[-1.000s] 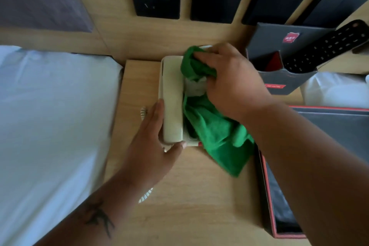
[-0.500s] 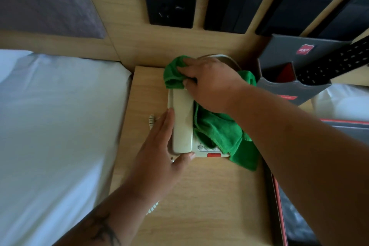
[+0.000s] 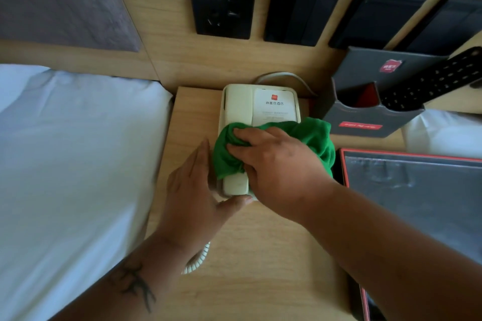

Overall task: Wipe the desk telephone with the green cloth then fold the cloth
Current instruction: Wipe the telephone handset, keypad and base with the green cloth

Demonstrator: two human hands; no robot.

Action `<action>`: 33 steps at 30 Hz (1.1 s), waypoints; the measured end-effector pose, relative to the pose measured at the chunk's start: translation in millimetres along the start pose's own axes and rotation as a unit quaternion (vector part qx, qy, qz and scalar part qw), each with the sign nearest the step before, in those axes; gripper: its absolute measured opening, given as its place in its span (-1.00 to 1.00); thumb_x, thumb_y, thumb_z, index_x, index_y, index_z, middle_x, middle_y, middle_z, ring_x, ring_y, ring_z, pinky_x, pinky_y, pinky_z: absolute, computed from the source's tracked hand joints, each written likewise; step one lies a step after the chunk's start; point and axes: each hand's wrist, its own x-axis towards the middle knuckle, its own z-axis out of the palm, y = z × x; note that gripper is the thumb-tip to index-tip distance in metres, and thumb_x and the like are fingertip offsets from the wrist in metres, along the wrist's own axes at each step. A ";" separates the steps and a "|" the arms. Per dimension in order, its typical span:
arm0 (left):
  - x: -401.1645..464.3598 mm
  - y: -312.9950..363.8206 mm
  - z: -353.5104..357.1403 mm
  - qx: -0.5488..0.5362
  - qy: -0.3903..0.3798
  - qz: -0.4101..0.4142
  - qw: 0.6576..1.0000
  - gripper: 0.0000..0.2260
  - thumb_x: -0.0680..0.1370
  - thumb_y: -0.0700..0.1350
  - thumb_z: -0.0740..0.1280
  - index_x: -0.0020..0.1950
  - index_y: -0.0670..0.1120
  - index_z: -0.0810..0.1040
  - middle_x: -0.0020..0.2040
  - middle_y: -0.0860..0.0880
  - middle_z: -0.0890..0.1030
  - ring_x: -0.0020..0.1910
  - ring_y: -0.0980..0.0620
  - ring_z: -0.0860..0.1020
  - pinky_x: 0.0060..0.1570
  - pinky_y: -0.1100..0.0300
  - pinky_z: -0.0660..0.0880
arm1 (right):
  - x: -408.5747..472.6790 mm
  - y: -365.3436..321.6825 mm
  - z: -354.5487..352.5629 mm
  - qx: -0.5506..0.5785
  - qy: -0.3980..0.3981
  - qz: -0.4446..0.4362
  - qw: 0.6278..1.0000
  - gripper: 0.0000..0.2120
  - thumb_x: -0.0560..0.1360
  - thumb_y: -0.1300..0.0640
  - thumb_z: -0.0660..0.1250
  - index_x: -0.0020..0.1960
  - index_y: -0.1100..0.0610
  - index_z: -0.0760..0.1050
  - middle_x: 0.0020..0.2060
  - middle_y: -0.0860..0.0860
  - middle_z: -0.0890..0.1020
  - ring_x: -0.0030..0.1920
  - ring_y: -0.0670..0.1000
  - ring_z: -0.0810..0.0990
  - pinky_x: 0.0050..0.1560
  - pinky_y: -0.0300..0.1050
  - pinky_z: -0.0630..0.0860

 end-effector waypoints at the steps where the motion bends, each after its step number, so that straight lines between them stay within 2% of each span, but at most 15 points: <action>1: -0.2 1.6 -1.7 0.001 -0.005 -0.006 1.000 0.07 0.24 0.45 0.40 0.56 -0.12 0.19 0.44 -0.09 0.46 0.42 -0.06 0.44 0.35 -0.11 0.42 | -4.3 -1.5 0.8 0.001 -0.007 -0.004 1.000 -0.53 0.34 0.21 0.45 0.25 0.00 0.61 0.24 -0.02 0.58 0.01 0.15 0.56 -0.03 0.11 0.58; 5: 0.4 3.6 -7.4 0.025 -0.026 0.039 0.999 0.11 0.23 0.30 0.48 0.61 -0.07 0.01 0.56 -0.08 0.31 0.51 -0.02 0.30 0.45 -0.05 0.31 | -25.6 -9.1 5.1 0.000 -0.022 -0.015 1.000 -0.51 0.37 0.21 0.43 0.29 0.01 0.57 0.27 -0.01 0.54 0.05 0.12 0.54 0.02 0.10 0.57; 8: -0.8 -4.0 -6.2 0.064 -0.046 0.082 0.993 0.13 0.24 0.27 0.53 0.62 0.00 -0.03 0.60 -0.10 0.22 0.55 -0.07 0.26 0.46 -0.12 0.32 | -38.9 -15.0 8.4 -0.007 -0.030 -0.026 0.999 -0.53 0.39 0.22 0.25 0.28 0.04 0.58 0.25 0.02 0.54 -0.01 0.13 0.53 -0.03 0.10 0.58; 10: -3.4 -4.3 -6.0 0.085 -0.063 0.101 0.989 0.08 0.26 0.29 0.49 0.62 0.07 -0.02 0.60 -0.11 0.20 0.55 -0.11 0.27 0.43 -0.15 0.34 | -46.3 -16.8 9.5 -0.008 -0.040 -0.036 0.999 -0.51 0.39 0.20 0.16 0.27 0.03 0.58 0.25 0.02 0.53 -0.02 0.12 0.53 -0.04 0.08 0.58; 14: -5.0 1.1 -9.2 0.086 -0.081 0.098 0.988 -0.04 0.31 0.31 0.33 0.61 0.08 -0.01 0.61 -0.09 0.19 0.57 -0.07 0.21 0.48 -0.09 0.25 | -62.7 -15.3 11.2 0.001 -0.054 -0.058 0.997 -0.56 0.33 0.31 0.36 0.17 0.04 0.65 0.20 0.01 0.58 -0.04 0.13 0.57 -0.06 0.09 0.60; 17: -6.4 -1.1 -8.2 0.098 -0.074 0.102 0.987 -0.01 0.30 0.30 0.36 0.61 0.08 -0.03 0.60 -0.08 0.20 0.58 -0.09 0.19 0.50 -0.16 0.20 | -70.9 -10.3 2.1 0.030 -0.061 -0.060 0.996 -0.52 0.29 0.34 0.43 0.16 0.00 0.66 0.16 -0.06 0.61 0.00 0.08 0.57 -0.04 0.06 0.61; 19: -6.4 -2.9 -6.6 0.098 -0.084 0.085 0.988 0.08 0.25 0.30 0.46 0.61 0.13 -0.08 0.62 -0.04 0.14 0.61 -0.05 0.07 0.54 -0.15 0.10 | -62.7 -3.3 -10.1 0.054 -0.026 -0.036 0.998 -0.51 0.34 0.35 0.41 0.21 0.02 0.63 0.18 -0.04 0.62 0.07 0.09 0.57 0.02 0.06 0.60; 21: -7.0 -3.5 -4.5 0.090 -0.101 0.066 0.989 0.14 0.21 0.29 0.52 0.61 0.16 -0.10 0.64 0.02 0.06 0.62 0.01 -0.07 0.57 -0.09 -0.03 | -39.7 1.5 -21.3 0.064 0.045 0.002 0.997 -0.54 0.39 0.30 0.37 0.27 0.07 0.60 0.22 0.05 0.60 0.11 0.17 0.57 0.08 0.06 0.58; 23: -8.5 -2.3 -2.4 0.069 -0.102 0.062 0.991 0.13 0.21 0.29 0.52 0.59 0.21 -0.11 0.64 0.06 0.03 0.62 0.03 -0.11 0.57 -0.06 -0.06 | -9.6 2.8 -24.2 0.053 0.080 0.051 0.994 -0.56 0.49 0.17 0.32 0.37 0.08 0.50 0.32 0.10 0.51 0.22 0.22 0.49 0.22 0.02 0.46; 24: -9.6 -0.1 -2.2 0.051 -0.103 0.056 0.992 0.13 0.22 0.27 0.52 0.58 0.25 -0.14 0.64 0.08 0.01 0.62 0.05 -0.12 0.57 -0.02 -0.07 | 3.2 1.3 -22.0 0.049 0.066 0.075 0.994 -0.57 0.55 0.09 0.27 0.42 0.07 0.45 0.39 0.09 0.44 0.29 0.21 0.42 0.29 0.00 0.37; 26: -10.4 3.7 -2.7 0.014 -0.103 0.040 0.994 0.11 0.24 0.23 0.54 0.58 0.25 -0.12 0.63 0.09 0.03 0.62 0.05 -0.09 0.56 0.01 -0.06 | 14.0 -1.6 -11.9 0.036 0.022 0.097 0.994 -0.59 0.61 0.01 0.18 0.44 0.04 0.42 0.45 0.05 0.35 0.33 0.17 0.35 0.33 0.00 0.32; 30: -8.0 1.4 -2.3 -0.030 -0.086 0.046 0.995 -0.06 0.23 0.18 0.54 0.53 0.13 0.19 0.53 0.06 0.27 0.55 -0.06 0.21 0.48 -0.15 0.25 | -5.3 -1.8 1.8 0.028 0.035 0.056 0.997 -0.61 0.53 0.15 0.30 0.35 0.06 0.52 0.35 0.07 0.47 0.17 0.20 0.48 0.11 0.07 0.53; 33: -6.9 -0.9 -1.2 -0.073 -0.088 0.035 0.993 -0.04 0.26 0.11 0.56 0.56 0.15 0.15 0.54 0.10 0.26 0.54 -0.03 0.24 0.43 -0.15 0.32 | -18.8 1.5 4.6 0.043 0.042 0.049 0.997 -0.62 0.49 0.20 0.36 0.31 0.08 0.56 0.29 0.10 0.52 0.13 0.23 0.52 0.05 0.11 0.58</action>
